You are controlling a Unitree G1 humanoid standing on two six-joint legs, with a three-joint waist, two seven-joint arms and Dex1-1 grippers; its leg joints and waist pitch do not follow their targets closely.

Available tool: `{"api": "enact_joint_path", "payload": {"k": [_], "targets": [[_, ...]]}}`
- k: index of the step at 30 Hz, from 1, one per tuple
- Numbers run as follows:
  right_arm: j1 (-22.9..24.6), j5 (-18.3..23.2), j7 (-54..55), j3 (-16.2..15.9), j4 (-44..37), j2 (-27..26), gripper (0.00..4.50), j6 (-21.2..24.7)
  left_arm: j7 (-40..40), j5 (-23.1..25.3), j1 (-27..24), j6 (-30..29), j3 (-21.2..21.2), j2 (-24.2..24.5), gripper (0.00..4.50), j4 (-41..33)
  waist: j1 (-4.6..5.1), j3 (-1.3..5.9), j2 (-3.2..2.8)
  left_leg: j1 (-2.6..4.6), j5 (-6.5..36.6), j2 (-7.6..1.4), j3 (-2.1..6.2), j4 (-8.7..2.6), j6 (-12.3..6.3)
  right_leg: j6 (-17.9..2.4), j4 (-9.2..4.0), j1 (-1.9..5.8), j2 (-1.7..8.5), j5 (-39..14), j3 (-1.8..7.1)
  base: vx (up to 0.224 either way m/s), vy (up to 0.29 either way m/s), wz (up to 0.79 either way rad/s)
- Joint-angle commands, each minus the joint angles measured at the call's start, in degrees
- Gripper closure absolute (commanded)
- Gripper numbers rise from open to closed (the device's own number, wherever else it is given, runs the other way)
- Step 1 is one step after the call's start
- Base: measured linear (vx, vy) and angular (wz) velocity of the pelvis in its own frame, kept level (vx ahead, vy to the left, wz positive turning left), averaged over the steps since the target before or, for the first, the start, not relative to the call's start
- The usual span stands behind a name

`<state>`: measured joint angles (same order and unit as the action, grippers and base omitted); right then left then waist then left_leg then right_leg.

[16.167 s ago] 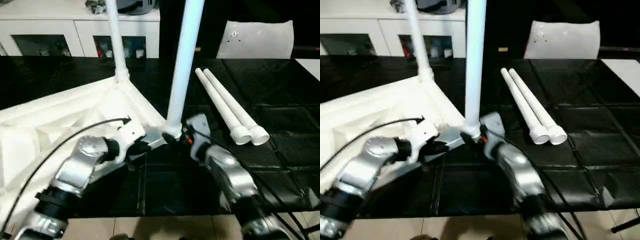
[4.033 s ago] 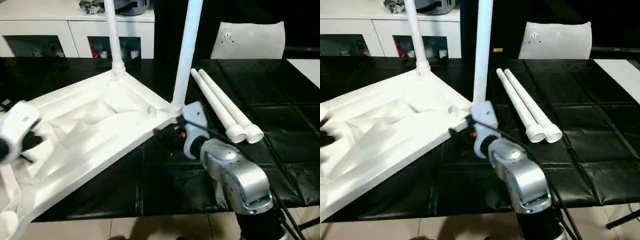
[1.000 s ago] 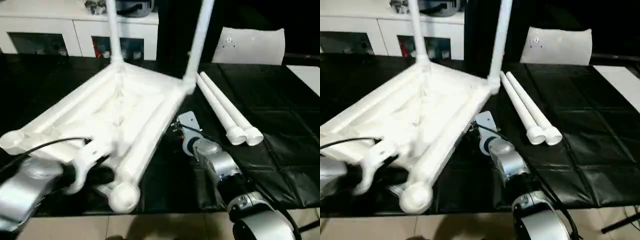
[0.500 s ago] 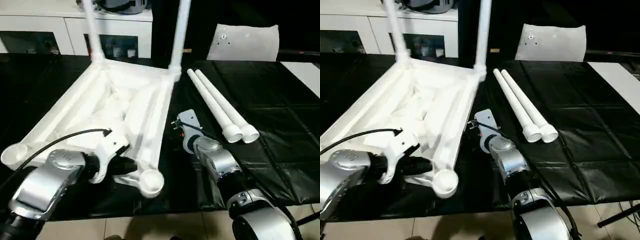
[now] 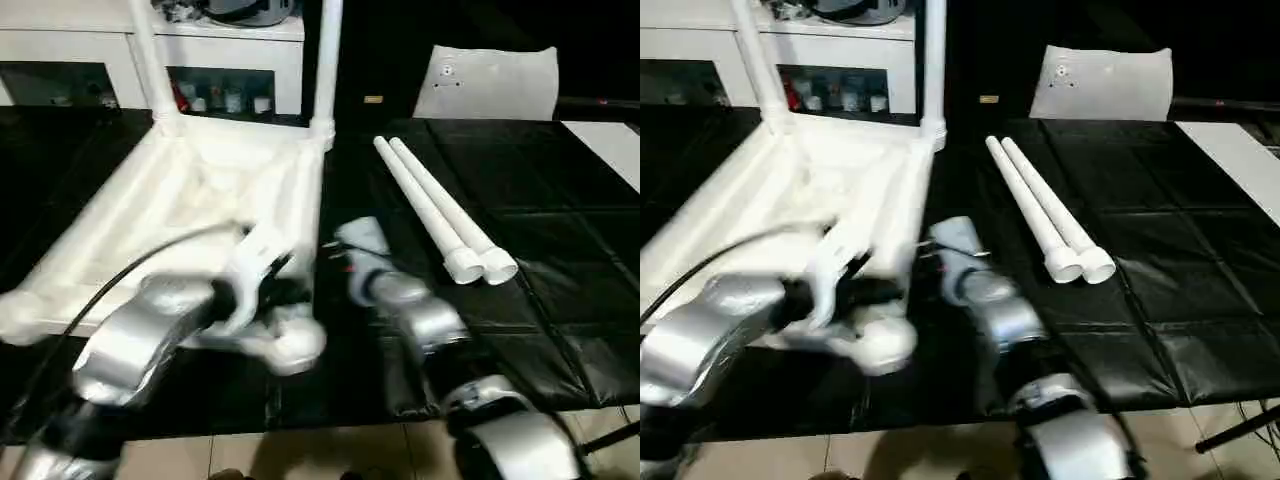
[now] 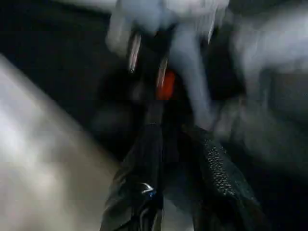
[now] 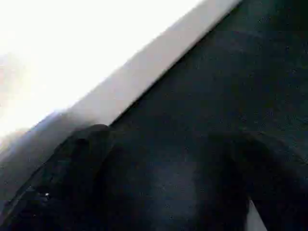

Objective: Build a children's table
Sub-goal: Rotate table base

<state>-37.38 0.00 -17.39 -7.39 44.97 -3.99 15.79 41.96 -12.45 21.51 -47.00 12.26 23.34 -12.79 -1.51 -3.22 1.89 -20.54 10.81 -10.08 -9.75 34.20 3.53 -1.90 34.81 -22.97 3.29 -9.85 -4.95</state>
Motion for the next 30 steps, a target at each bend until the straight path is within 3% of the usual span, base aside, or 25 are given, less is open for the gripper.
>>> {"api": "enact_joint_path", "payload": {"k": [1,2,3,4,6,7,9,10,12,14,15,16,17,18,20,21,22,23,24,25,27,29,30], "targets": [[-1.07,0.51,0.47,0.92,-2.78,1.79,0.00,-0.31,-1.03,0.27,-0.03,0.92,-0.21,0.18,3.65,0.77,-0.35,3.56,-1.26,0.47,14.47,-2.90,1.18,-4.14,1.50,-9.53,-4.27,2.97,4.94,-15.85,3.71,0.000,0.000,0.00],[-0.78,0.60,0.78,1.44,-4.76,2.62,0.00,0.18,-1.72,-0.08,0.05,1.33,-0.82,-0.83,3.65,0.70,-0.46,3.50,-1.66,0.53,14.15,-2.89,1.14,-4.14,1.58,-9.45,-4.19,2.88,4.86,-15.62,3.73,0.000,0.000,0.00],[-0.66,0.83,0.81,1.84,-6.00,3.10,0.00,0.63,-2.25,-0.26,0.16,1.49,-1.33,-1.40,3.65,0.68,-0.39,3.43,-1.67,0.45,13.88,-2.83,1.05,-4.14,1.56,-9.19,-4.27,2.91,4.65,-15.32,3.72,0.000,0.000,0.00],[-0.46,1.28,0.77,2.50,-8.08,3.81,0.00,1.46,-3.19,-0.63,0.33,1.62,-2.30,-2.33,3.65,0.59,-0.65,3.44,-1.87,0.83,14.12,-2.96,0.96,-4.07,1.67,-8.94,-4.40,2.65,4.52,-15.12,3.68,0.000,0.000,0.00],[-0.12,0.17,1.26,2.85,-13.00,6.05,0.00,3.05,-2.93,-2.18,0.02,1.76,-3.96,-2.96,3.37,-1.14,-0.72,3.42,-1.79,0.53,13.78,-2.89,1.10,-4.17,1.72,-8.79,-4.19,2.93,4.52,-15.11,3.61,0.000,0.000,0.00],[-0.12,0.17,1.26,2.85,-13.00,6.05,0.00,3.05,-2.93,-2.18,0.02,1.76,-3.96,-2.96,3.32,-1.14,-0.77,3.40,-2.19,0.46,13.68,-2.77,1.14,-4.13,1.76,-8.78,-4.18,3.04,4.49,-15.03,3.58,0.000,0.000,0.00],[0.14,-0.09,0.72,3.36,-16.42,7.24,0.00,4.19,-1.61,-3.30,-0.35,3.15,-4.91,-2.50,3.28,-2.83,-0.86,3.47,-1.83,0.26,13.01,-2.73,1.16,-4.07,1.32,-8.40,-4.23,3.23,4.64,-14.98,3.59,0.000,0.000,0.00],[0.49,0.47,0.91,4.42,-17.76,7.71,0.00,4.93,-1.09,-3.57,-0.69,3.86,-5.97,-1.32,3.16,-3.32,-0.82,3.41,-2.07,0.26,12.95,-2.63,1.06,-3.97,1.14,-8.41,-4.29,3.12,4.63,-15.41,3.62,0.000,0.000,0.00],[1.51,0.90,0.63,4.83,-19.13,8.48,0.00,5.67,-1.26,-2.16,-1.32,5.10,-6.83,1.28,2.93,-2.93,-0.62,3.31,-1.81,0.09,13.15,-2.52,1.13,-4.04,0.97,-8.08,-4.35,3.19,4.50,-16.58,3.51,0.000,0.000,0.00],[4.92,2.88,-1.21,4.46,-23.70,8.64,0.00,8.35,-1.04,-0.44,-3.64,5.31,-9.03,6.20,2.84,-2.93,-0.44,3.26,-2.31,0.25,13.65,-2.50,1.21,-4.06,0.97,-7.31,-4.38,3.10,4.45,-17.61,3.56,0.000,0.000,0.00],[4.95,2.89,-1.23,4.45,-23.74,8.64,0.00,8.38,-1.03,-0.43,-3.66,5.30,-9.04,6.24,2.84,-2.94,-0.33,3.24,-2.24,0.25,13.66,-2.52,1.20,-4.11,0.88,-7.09,-4.54,3.12,4.29,-17.42,3.55,0.000,0.000,0.00],[6.92,3.05,-2.10,3.20,-26.34,8.38,0.00,9.73,0.10,0.27,-5.51,4.69,-9.59,9.20,2.50,-4.05,-0.37,3.43,-2.50,0.63,13.33,-2.66,1.17,-4.02,1.03,-7.96,-4.38,2.83,4.27,-16.24,3.56,0.000,0.000,0.00],[6.92,3.05,-2.10,3.20,-26.34,8.38,0.00,9.73,0.10,0.27,-5.51,4.69,-9.59,9.20,2.50,-4.05,-0.37,3.43,-2.50,0.63,13.33,-2.66,1.17,-4.02,1.03,-7.96,-4.38,2.83,4.27,-16.24,3.56,0.000,0.000,0.00],[7.93,3.17,-2.42,2.53,-27.92,8.28,0.00,10.44,0.61,0.43,-6.48,4.52,-9.92,10.47,2.47,-4.71,-0.22,3.32,-2.10,0.36,12.83,-2.76,1.11,-4.15,0.86,-8.66,-4.22,2.87,4.16,-14.99,3.61,0.000,0.000,0.00],[9.03,3.50,-2.56,1.92,-29.51,7.86,0.00,11.51,1.33,-0.02,-7.79,3.09,-10.88,12.09,2.38,-5.73,-0.48,3.21,-2.41,0.56,13.77,-2.96,1.23,-4.30,1.10,-9.57,-4.08,2.77,4.45,-15.40,3.62,0.000,0.000,0.00],[10.17,3.76,-2.73,1.33,-30.72,7.36,0.00,12.41,2.56,-0.06,-9.44,2.42,-11.47,14.59,2.23,-6.87,-0.45,3.05,-2.66,0.53,14.47,-2.91,1.24,-4.37,1.28,-9.46,-4.09,2.69,4.39,-16.24,3.63,0.000,0.000,0.00],[10.94,3.25,-2.71,0.49,-30.97,7.03,0.00,12.81,3.65,-0.49,-11.06,1.54,-12.21,16.96,2.09,-7.89,-0.50,2.97,-2.29,0.64,15.89,-2.90,1.32,-4.41,1.38,-8.83,-4.29,2.58,4.55,-18.60,3.64,0.000,0.000,0.00],[11.12,3.06,-2.62,0.24,-30.84,6.84,0.00,12.67,4.09,-0.51,-11.76,1.41,-12.42,17.91,2.09,-8.13,-0.29,2.73,-2.36,0.64,17.00,-2.82,1.31,-4.57,1.53,-8.13,-4.60,2.45,4.49,-21.13,3.64,0.000,0.000,0.00],[11.59,2.25,-1.99,-0.46,-30.20,6.25,0.00,12.17,5.65,-0.27,-14.04,1.29,-12.80,21.26,2.02,-8.74,-0.22,2.67,-1.67,1.00,17.57,-2.78,1.09,-4.40,1.53,-7.73,-4.94,2.06,4.44,-22.50,3.70,0.000,0.000,0.00],[11.97,0.86,-2.05,-2.01,-29.86,6.60,0.00,11.07,7.18,0.27,-16.24,2.19,-12.43,24.58,1.90,-8.64,-0.28,2.51,-2.05,0.73,18.08,-2.78,1.40,-4.61,1.72,-7.06,-4.93,2.00,4.65,-24.87,3.72,0.000,0.000,0.00],[12.04,0.22,-2.71,-2.98,-29.72,7.09,0.00,10.29,7.63,0.41,-16.83,2.42,-12.26,25.40,1.90,-8.54,-0.24,2.46,-2.05,1.06,19.23,-2.82,1.39,-4.58,2.03,-6.48,-5.05,1.70,4.53,-25.94,3.72,0.000,0.000,0.00],[12.20,1.33,-2.22,-1.89,-29.37,6.10,0.00,11.71,7.45,1.46,-17.30,4.01,-11.71,25.53,1.90,-7.17,-0.67,2.36,-2.11,1.58,20.18,-2.98,1.38,-4.60,2.36,-6.48,-5.27,1.24,4.61,-26.19,3.94,0.000,0.000,0.00],[12.23,1.73,-3.11,-2.29,-29.34,6.01,0.00,11.73,7.14,1.99,-17.33,4.38,-11.39,25.47,1.90,-6.57,-0.80,2.37,-2.16,1.26,20.55,-2.94,1.54,-4.78,2.57,-6.32,-5.14,1.63,4.65,-25.95,3.89,0.000,0.000,0.00]]}}
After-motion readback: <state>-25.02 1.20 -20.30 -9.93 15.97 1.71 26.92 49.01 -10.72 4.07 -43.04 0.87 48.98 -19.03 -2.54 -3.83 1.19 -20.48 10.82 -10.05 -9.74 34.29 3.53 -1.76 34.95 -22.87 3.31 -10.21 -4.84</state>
